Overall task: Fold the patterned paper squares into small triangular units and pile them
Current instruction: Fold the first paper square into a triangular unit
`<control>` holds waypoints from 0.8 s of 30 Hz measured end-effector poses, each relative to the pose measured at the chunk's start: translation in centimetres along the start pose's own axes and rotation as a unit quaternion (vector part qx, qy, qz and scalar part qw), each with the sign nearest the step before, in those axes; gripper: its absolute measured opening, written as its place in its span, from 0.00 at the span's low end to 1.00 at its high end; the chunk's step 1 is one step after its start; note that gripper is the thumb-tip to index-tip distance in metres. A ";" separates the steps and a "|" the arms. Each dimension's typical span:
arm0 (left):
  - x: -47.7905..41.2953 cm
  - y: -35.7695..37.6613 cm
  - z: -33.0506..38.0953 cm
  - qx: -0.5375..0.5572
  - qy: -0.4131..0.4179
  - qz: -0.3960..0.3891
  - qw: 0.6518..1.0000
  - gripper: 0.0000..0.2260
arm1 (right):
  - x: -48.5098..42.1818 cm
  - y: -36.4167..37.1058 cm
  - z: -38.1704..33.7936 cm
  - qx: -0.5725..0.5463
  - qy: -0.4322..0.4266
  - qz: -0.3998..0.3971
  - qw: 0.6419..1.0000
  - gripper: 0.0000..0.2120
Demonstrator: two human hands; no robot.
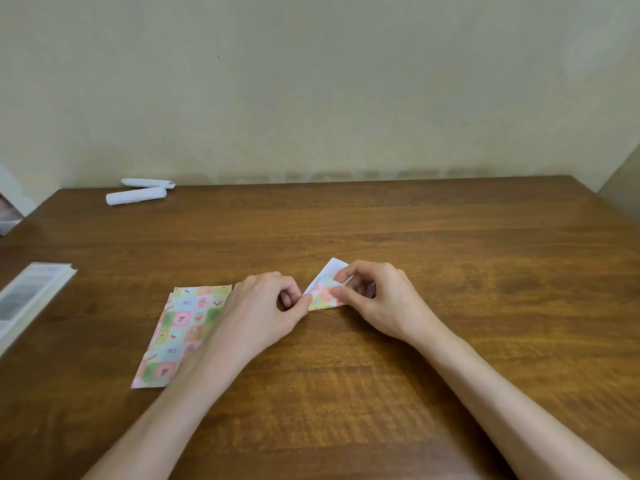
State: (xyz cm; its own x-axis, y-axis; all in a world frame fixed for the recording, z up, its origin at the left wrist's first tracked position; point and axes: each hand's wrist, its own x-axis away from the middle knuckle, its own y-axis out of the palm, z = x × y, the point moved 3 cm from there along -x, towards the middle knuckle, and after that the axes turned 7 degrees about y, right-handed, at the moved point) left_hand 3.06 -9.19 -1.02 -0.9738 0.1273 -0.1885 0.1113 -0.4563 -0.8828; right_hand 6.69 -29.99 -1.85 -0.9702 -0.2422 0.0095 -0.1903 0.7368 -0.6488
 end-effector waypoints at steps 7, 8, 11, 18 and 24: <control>0.0 0.1 -0.1 -0.042 0.002 -0.004 0.999 0.15 | -0.8 -0.1 -0.5 0.044 0.023 -0.007 0.999 0.04; 0.0 0.1 -0.1 -0.047 0.001 -0.009 0.999 0.15 | -0.9 0.0 -0.4 0.047 0.026 -0.004 0.999 0.05; 0.0 0.1 0.0 -0.054 -0.001 -0.018 0.998 0.16 | -1.0 0.1 -0.4 0.060 0.037 0.004 0.998 0.04; 0.0 -0.1 0.4 -0.062 0.000 -0.032 0.998 0.16 | -1.2 0.2 -0.7 0.113 0.050 0.021 0.992 0.05; 0.0 -0.1 0.6 -0.086 0.008 -0.036 0.996 0.16 | -1.1 0.4 -0.8 0.109 0.061 0.027 0.992 0.06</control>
State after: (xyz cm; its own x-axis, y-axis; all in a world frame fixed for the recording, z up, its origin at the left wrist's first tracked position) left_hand 2.97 -9.70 -0.64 -0.9774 0.1685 -0.1277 0.0751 -0.2880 -0.9547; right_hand 7.58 -28.95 -1.51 -0.9917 -0.1170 0.0536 -0.1127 0.5889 -0.8003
